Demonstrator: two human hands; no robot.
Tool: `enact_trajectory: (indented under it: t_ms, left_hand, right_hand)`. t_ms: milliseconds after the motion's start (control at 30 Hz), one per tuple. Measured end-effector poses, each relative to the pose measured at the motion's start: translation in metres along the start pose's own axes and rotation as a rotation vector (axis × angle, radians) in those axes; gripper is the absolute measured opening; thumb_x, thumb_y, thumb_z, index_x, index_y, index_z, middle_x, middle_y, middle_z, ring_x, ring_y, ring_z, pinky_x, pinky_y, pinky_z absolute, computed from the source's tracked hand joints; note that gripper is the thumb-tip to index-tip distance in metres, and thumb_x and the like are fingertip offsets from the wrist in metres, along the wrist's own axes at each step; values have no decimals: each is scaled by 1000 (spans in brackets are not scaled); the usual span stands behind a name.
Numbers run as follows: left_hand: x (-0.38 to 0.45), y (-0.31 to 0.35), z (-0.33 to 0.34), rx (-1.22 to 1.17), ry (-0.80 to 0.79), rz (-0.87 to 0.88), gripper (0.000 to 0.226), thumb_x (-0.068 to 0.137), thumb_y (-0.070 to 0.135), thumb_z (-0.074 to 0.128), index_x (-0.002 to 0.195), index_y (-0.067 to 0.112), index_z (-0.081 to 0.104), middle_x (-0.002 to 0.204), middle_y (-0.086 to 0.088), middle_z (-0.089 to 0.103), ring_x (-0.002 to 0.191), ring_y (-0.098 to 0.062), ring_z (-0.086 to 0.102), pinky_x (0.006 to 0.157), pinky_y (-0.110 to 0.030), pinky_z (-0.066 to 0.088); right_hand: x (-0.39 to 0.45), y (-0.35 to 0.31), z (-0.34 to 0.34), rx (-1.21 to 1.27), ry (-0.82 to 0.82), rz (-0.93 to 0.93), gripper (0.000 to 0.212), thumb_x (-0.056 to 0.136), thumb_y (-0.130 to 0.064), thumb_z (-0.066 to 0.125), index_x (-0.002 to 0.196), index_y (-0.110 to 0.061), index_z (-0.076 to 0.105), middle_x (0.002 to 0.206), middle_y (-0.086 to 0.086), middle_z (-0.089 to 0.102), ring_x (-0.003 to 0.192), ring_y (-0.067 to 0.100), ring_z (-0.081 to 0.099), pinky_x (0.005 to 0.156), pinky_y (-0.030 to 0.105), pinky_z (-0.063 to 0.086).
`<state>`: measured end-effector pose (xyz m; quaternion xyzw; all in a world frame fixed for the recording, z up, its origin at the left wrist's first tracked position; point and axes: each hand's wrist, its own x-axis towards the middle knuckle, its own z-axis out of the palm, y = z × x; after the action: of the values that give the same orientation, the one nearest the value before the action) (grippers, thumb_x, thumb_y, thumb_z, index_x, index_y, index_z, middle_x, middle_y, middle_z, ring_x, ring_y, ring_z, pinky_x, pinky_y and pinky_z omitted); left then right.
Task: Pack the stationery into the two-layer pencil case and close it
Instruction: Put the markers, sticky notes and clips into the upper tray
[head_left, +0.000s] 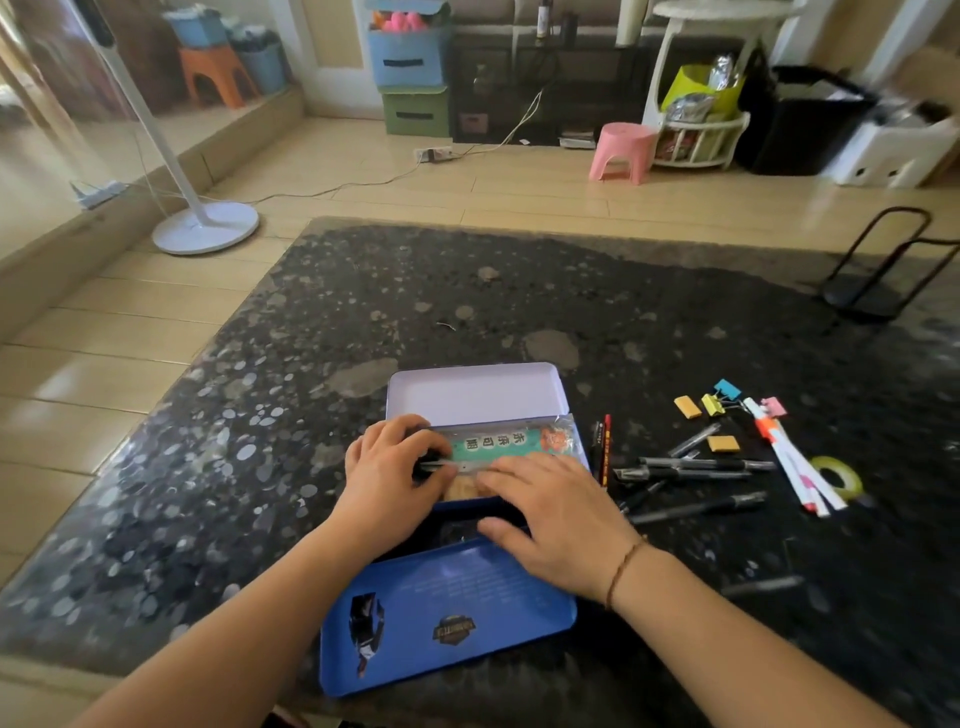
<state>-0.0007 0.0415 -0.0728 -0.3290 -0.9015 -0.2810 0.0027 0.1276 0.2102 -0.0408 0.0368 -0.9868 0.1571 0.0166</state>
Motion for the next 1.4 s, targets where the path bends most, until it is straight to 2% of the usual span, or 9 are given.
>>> enact_trajectory:
  t_ms: [167,267,400,500,633,733,867,1000,1400]
  left_hand:
    - [1,12,-6,-6,57,-4,17,83,31,70,99,28,66,124,5,56,122,-26,43,104,-52,30]
    - [-2,34,-2,51,110,211,14,83,28,70,96,24,67,113,3,60,114,-26,48,97,-50,36]
    - [-10,87,16,87,2,521,13,82,35,64,88,24,67,98,5,61,103,-25,50,91,-42,39]
    - [-15,119,38,141,-66,626,18,82,38,61,91,24,67,98,5,60,99,-25,50,93,-44,38]
    - [-16,140,52,70,-93,611,20,82,38,61,97,27,68,105,8,61,104,-22,49,97,-42,35]
    - [-17,147,57,1,-108,607,18,85,38,60,100,31,67,108,12,59,110,-17,44,99,-38,33]
    - [-21,141,53,-10,-116,592,15,85,36,62,98,31,67,110,12,58,112,-18,45,101,-40,33]
    - [-19,124,35,-38,-60,529,11,84,31,64,94,30,66,108,12,59,111,-18,46,96,-37,35]
    - [-16,87,6,-66,-12,362,14,82,23,72,94,27,68,107,12,59,108,-15,48,93,-43,41]
  right_hand:
    - [-34,64,-37,77,383,147,14,85,-16,62,96,-19,70,96,-3,70,93,17,61,85,33,49]
    - [-61,112,-56,-5,284,361,17,83,-13,63,91,-27,66,89,-11,64,90,14,58,77,30,48]
    - [-85,135,-54,-63,93,345,23,83,-23,64,102,-35,62,101,-21,57,99,4,49,86,24,44]
    - [-98,139,-54,-26,119,330,25,81,-22,68,103,-33,64,102,-21,56,100,0,45,90,23,41]
    - [-117,152,-62,-134,407,612,12,80,-24,68,92,-24,67,89,-9,62,83,9,49,64,25,42]
    - [-128,160,-60,-188,275,834,13,82,-37,66,92,-28,63,90,-10,47,80,8,44,56,22,35]
    - [-134,163,-52,-76,299,850,17,82,-29,69,95,-19,62,97,-4,50,79,12,45,65,24,39]
    - [-134,165,-54,-164,290,857,18,82,-18,65,99,-21,61,99,0,61,76,16,49,61,25,38]
    - [-127,161,-62,-197,196,1026,5,90,-16,54,90,-12,58,95,7,55,65,17,50,55,28,38]
